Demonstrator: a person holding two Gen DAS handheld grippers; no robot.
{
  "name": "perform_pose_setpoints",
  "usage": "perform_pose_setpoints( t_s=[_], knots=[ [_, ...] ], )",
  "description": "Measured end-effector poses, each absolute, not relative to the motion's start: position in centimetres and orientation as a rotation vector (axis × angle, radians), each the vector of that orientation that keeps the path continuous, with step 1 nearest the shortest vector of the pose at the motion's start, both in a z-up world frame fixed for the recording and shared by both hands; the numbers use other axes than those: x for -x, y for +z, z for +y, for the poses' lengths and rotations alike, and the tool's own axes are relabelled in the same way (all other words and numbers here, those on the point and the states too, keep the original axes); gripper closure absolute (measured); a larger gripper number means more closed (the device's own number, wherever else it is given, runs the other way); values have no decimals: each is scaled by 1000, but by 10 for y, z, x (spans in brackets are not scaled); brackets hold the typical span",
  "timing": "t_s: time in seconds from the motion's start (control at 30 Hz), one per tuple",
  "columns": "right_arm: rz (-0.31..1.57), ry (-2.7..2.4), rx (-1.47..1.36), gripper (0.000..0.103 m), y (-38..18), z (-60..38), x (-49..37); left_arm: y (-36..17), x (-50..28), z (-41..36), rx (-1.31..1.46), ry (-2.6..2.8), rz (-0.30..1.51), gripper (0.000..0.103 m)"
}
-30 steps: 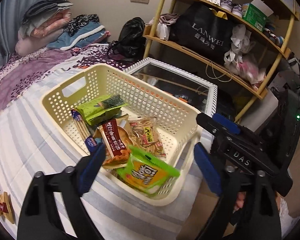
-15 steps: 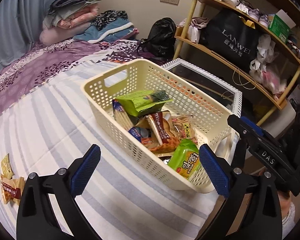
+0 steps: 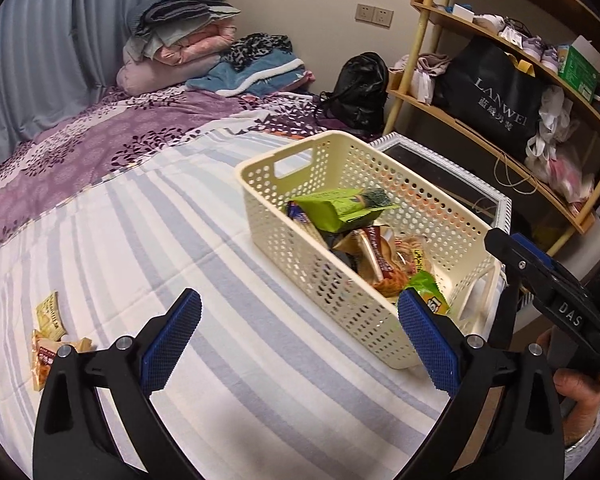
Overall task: Organize snacks
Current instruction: 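Withdraw both grippers from the basket back over the remaining snacks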
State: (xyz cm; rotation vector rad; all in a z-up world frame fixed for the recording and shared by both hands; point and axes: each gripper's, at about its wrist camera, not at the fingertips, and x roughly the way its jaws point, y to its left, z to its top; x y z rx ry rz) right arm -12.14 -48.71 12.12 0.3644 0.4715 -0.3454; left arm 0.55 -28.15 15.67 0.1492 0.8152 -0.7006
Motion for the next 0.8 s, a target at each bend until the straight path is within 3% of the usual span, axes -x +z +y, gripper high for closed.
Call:
perform_pose_setpoints(
  t_s=[0.13, 0.23, 0.8],
  knots=[
    [470, -321, -341, 18, 126, -475, 116, 159, -8, -266, -149, -675, 813, 3],
    [469, -304, -324, 12, 129, -466, 113, 161, -8, -253, -137, -660, 805, 3],
    [490, -151, -238, 12, 138, -406, 85, 163, -11, -187, -121, -517, 764, 3]
  ],
)
